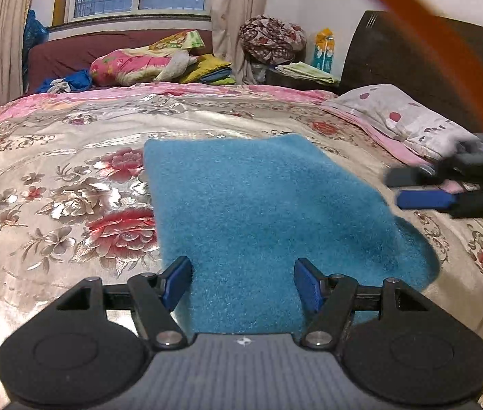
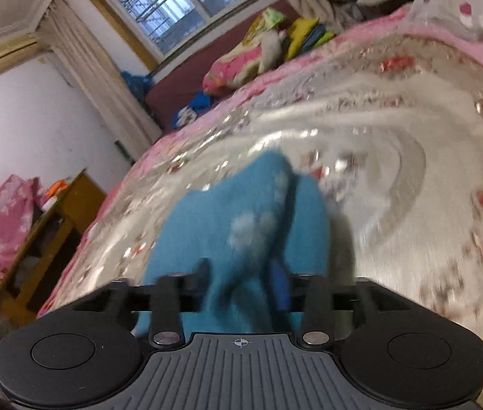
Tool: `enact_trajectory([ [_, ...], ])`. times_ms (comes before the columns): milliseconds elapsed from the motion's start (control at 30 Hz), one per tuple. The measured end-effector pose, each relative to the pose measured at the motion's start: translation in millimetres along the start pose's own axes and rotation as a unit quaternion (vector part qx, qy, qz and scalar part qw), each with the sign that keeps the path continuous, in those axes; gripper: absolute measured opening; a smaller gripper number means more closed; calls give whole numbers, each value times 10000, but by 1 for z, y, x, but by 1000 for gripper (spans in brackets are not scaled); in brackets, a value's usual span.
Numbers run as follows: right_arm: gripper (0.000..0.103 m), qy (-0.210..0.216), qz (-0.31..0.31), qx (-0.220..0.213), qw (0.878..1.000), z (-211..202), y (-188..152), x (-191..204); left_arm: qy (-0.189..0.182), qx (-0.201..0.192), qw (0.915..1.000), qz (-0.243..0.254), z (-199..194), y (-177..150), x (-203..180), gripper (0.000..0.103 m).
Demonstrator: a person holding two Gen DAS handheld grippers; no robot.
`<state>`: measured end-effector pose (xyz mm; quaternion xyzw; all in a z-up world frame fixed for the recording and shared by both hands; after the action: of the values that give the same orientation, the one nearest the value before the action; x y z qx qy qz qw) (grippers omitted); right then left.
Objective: Fold small clothes
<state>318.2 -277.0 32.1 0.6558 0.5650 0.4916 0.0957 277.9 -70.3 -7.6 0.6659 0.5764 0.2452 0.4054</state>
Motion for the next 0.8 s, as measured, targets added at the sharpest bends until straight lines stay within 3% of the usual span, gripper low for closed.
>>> enact_trajectory([
  [33, 60, -73, 8, 77, 9999, 14, 5, 1, -9, -2, 10000, -11, -1, 0, 0, 70],
  [200, 68, -278, 237, 456, 9983, 66, 4, -2, -67, -14, 10000, -52, -4, 4, 5, 70],
  [233, 65, -252, 351, 416, 9982, 67, 3, -3, -66, -13, 10000, -61, -4, 5, 6, 70],
  [300, 39, -141, 373, 350, 9986, 68, 3, 0, -76, -34, 9999, -86, -5, 8, 7, 70],
  [367, 27, -9, 384, 342, 9987, 65, 3, 5, -91, -127, 9998, -128, -9, 14, 8, 70],
  [500, 21, 450, 277, -175, 9984, 31, 23, 19, -209, -515, 9984, -116, -20, 34, 2, 72],
  [567, 21, 480, 187, -543, 9972, 14, 31, 20, -256, -666, 9974, -115, -18, 41, -3, 72],
  [633, 21, 150, 325, -633, 9974, 18, 27, 2, -258, -527, 9982, -134, -3, 39, -7, 72],
  [733, 20, -669, 472, -305, 9962, 49, 3, -40, -158, 46, 9997, -188, 28, 22, -9, 72],
  [800, 20, -391, 817, -411, 9950, 47, -3, -53, -186, 111, 9992, -341, 33, 16, -6, 73],
])
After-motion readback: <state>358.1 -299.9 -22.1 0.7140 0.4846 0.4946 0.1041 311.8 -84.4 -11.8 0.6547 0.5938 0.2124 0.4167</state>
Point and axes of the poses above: each gripper's, at about its wrist camera, not at the fingertips, and z roughly the way its jaws point, x to its left, y to its top, the point moved 6 cm from there along z, roughly the way its jaws point, and after that the axes turned 1 degree about -y, right-handed, at the moved point
